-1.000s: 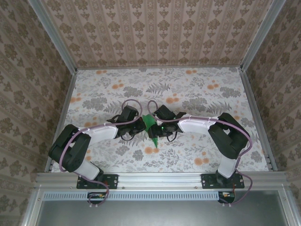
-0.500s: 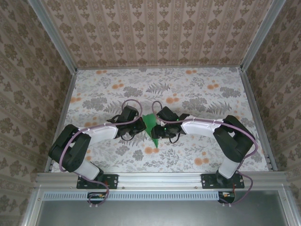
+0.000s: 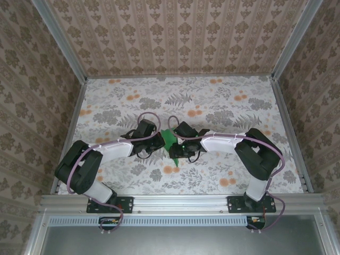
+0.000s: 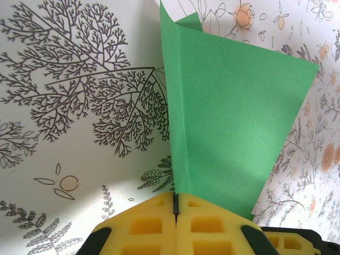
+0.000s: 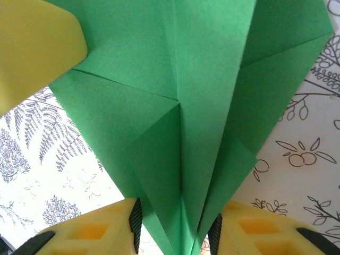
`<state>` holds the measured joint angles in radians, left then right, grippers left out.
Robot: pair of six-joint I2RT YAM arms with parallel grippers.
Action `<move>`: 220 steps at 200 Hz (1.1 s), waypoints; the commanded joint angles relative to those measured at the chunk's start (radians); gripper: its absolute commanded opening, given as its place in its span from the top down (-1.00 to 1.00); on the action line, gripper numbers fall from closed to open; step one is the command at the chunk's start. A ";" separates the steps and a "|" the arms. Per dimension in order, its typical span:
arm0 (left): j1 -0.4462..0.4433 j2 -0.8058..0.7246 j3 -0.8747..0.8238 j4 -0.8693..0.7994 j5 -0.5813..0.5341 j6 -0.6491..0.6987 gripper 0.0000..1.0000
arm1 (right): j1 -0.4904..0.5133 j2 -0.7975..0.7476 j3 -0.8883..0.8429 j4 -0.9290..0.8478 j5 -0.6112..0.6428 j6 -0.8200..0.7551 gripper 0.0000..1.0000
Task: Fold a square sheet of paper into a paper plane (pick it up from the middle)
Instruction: Move the paper plane to the center of the table.
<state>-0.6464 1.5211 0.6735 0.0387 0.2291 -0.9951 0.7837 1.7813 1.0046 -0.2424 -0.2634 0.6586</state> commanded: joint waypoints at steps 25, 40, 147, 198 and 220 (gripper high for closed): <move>0.004 -0.019 -0.018 0.002 0.004 -0.009 1.00 | 0.006 0.027 0.043 -0.011 0.036 -0.001 0.29; 0.004 -0.019 -0.018 0.002 0.006 -0.010 1.00 | 0.006 0.037 0.050 -0.014 0.050 -0.002 0.31; 0.005 -0.042 -0.016 -0.014 0.007 -0.005 0.97 | 0.006 0.078 0.106 -0.060 0.131 0.003 0.67; 0.060 -0.135 0.004 -0.131 -0.010 0.031 0.17 | -0.002 0.016 0.155 -0.156 0.292 -0.051 0.86; 0.106 -0.181 0.011 -0.205 -0.030 0.067 -0.28 | -0.041 0.014 0.205 -0.209 0.356 -0.094 0.86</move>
<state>-0.5819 1.3949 0.6678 -0.0540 0.2230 -0.9779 0.7761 1.8378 1.1423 -0.3569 -0.0311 0.6247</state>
